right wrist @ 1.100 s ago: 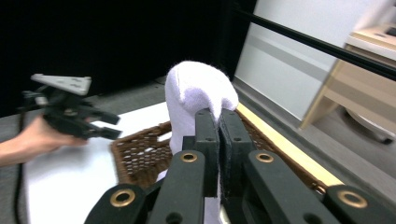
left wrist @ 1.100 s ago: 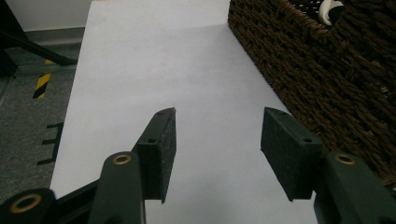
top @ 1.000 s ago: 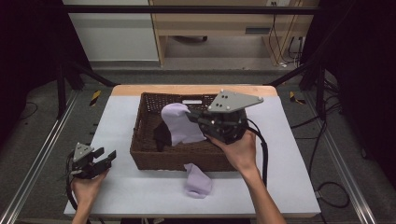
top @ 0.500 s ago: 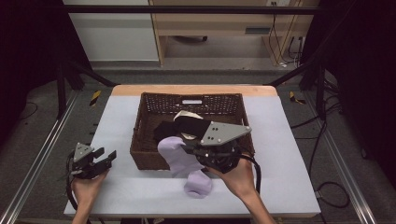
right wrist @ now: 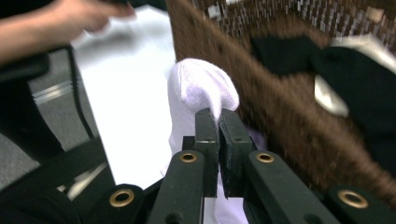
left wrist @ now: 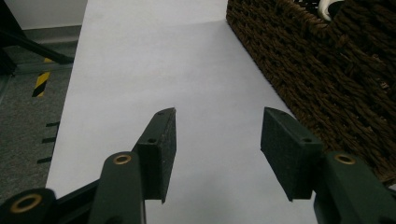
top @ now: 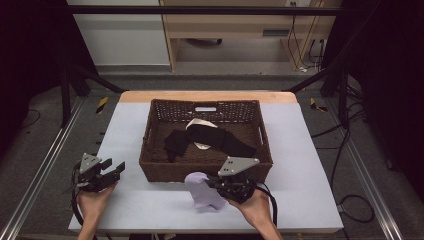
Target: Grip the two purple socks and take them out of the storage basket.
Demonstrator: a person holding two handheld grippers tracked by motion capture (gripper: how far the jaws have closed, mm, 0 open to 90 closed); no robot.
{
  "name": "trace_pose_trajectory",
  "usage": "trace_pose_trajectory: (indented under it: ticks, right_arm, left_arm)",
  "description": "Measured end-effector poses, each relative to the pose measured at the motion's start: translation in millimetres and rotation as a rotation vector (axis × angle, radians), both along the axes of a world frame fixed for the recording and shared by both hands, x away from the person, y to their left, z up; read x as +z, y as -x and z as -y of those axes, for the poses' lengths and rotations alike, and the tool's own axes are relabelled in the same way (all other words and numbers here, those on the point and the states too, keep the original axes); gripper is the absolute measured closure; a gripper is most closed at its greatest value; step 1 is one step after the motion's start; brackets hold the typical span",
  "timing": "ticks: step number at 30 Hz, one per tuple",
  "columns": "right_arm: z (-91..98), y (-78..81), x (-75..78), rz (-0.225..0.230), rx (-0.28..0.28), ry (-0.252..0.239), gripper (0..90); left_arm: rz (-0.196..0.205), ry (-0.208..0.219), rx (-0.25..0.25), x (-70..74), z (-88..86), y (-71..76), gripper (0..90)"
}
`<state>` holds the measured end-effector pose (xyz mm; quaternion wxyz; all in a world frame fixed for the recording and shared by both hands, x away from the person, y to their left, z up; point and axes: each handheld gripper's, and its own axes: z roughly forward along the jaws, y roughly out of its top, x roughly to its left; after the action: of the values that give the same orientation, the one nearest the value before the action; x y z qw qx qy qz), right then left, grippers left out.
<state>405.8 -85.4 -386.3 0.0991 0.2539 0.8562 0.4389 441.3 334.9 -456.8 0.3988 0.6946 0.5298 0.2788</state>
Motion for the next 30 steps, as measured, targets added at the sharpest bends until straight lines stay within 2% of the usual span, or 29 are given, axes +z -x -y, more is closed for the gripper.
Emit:
trace_pose_trajectory:
  ticks: [2,3,4,9,13,18,19,20,22,23,24,26,30]
  right_arm:
    - [0.4,-2.9,-10.9,-0.014,-0.013,0.014,87.3]
    - [0.7,-5.8,-21.7,-0.019,-0.032,0.035,87.2]
    - [0.7,-5.8,-21.7,-0.019,-0.032,0.035,87.2]
    - [1.9,-10.8,-46.3,-0.044,-0.058,0.056,87.1]
    - [1.1,-12.0,-57.7,-0.054,-0.066,0.078,87.0]
    - [-1.4,-11.5,-61.7,-0.048,-0.068,0.08,83.0]
    - [-1.0,-10.7,-61.0,-0.04,-0.067,0.074,79.3]
    - [2.3,-7.5,-56.0,-0.011,-0.08,0.051,73.2]
    - [4.5,-6.4,-53.6,-0.002,-0.082,0.041,72.5]
    - [8.0,-4.9,-50.3,0.01,-0.088,0.019,69.4]
    - [17.9,-1.7,-43.5,0.036,-0.118,-0.022,67.6]
    - [20.3,-1.1,-42.3,0.04,-0.125,-0.031,66.5]
    - [44.2,4.7,-39.8,0.054,-0.193,-0.072,60.0]
  left_arm:
    - [-0.001,-0.001,-0.001,-0.3,0.1,-0.2,44.9]
    - [-0.002,0.001,-0.002,-0.3,0.1,-0.2,44.9]
    - [-0.002,-0.001,-0.001,-0.3,0.0,-0.2,44.9]
    - [-0.002,-0.001,-0.001,-0.6,0.0,-0.1,44.9]
    - [-0.004,-0.003,-0.005,-0.8,0.6,-0.4,44.9]
    - [-0.003,-0.003,-0.009,-0.6,1.1,-0.3,44.8]
    - [-0.003,-0.002,-0.009,-0.5,1.0,-0.2,44.8]
    - [-0.004,0.001,-0.011,-0.3,0.9,-0.2,44.7]
    - [-0.006,0.001,-0.012,-0.4,0.8,-0.4,44.6]
    - [-0.009,0.0,-0.011,-0.7,0.9,-0.6,44.4]
    - [-0.012,-0.001,-0.012,-1.0,1.1,-0.7,44.4]
    - [-0.012,-0.003,-0.013,-1.0,1.2,-0.7,44.4]
    - [-0.016,-0.001,-0.016,-1.6,1.7,-0.7,44.3]
